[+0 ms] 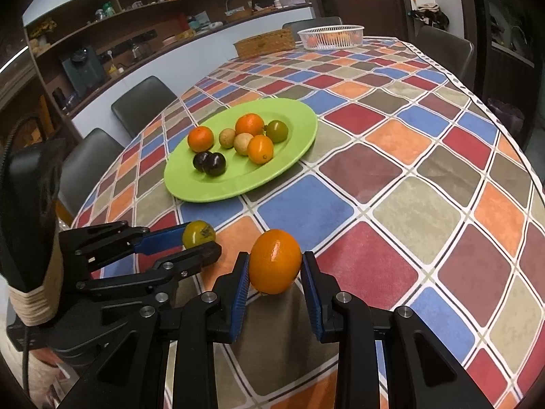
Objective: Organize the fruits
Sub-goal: 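Carry both tomatoes over the green plate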
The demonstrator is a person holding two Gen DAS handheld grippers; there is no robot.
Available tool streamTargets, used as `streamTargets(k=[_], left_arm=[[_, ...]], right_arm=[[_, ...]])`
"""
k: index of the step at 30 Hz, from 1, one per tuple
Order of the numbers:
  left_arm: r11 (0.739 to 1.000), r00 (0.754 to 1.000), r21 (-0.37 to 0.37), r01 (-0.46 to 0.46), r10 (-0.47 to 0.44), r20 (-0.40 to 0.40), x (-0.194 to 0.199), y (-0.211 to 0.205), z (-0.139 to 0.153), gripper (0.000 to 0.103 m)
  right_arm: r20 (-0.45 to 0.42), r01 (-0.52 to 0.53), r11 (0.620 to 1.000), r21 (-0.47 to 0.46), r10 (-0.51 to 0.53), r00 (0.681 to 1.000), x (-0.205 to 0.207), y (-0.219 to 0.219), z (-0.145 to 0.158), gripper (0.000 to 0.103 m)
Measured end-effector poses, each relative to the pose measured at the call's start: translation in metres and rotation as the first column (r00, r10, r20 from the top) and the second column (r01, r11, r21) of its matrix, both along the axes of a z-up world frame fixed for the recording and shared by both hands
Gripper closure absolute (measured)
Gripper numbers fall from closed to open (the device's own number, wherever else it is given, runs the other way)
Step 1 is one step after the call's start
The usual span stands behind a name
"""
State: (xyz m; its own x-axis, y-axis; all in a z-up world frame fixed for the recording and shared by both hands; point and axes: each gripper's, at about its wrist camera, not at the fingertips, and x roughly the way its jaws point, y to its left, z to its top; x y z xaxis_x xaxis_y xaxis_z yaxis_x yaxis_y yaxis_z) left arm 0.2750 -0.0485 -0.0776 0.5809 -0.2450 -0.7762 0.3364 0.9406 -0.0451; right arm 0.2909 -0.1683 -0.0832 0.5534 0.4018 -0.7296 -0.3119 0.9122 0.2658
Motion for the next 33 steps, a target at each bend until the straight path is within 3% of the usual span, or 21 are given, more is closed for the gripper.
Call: streamTargets(k=[17, 25, 33], left_arm=[[0.998, 0.987, -0.029, -0.051, 0.055, 0.152, -0.016, 0.025, 0.067, 0.075], [0.997, 0.977, -0.022, -0.080, 0.083, 0.197, 0.007, 0.040, 0.085, 0.075], [0.994, 0.975, -0.031, -0.102, 0.106, 0.196, 0.042, 0.054, 0.084, 0.075]], right_arm=[[0.111, -0.038, 0.999, 0.002, 0.038, 0.993, 0.002, 0.016, 0.054, 0.072], [0.155, -0.060, 0.998, -0.016, 0.061, 0.986, 0.028, 0.032, 0.075, 0.072], [0.153, -0.080, 0.997, -0.023, 0.083, 0.985, 0.064, 0.047, 0.079, 0.072]])
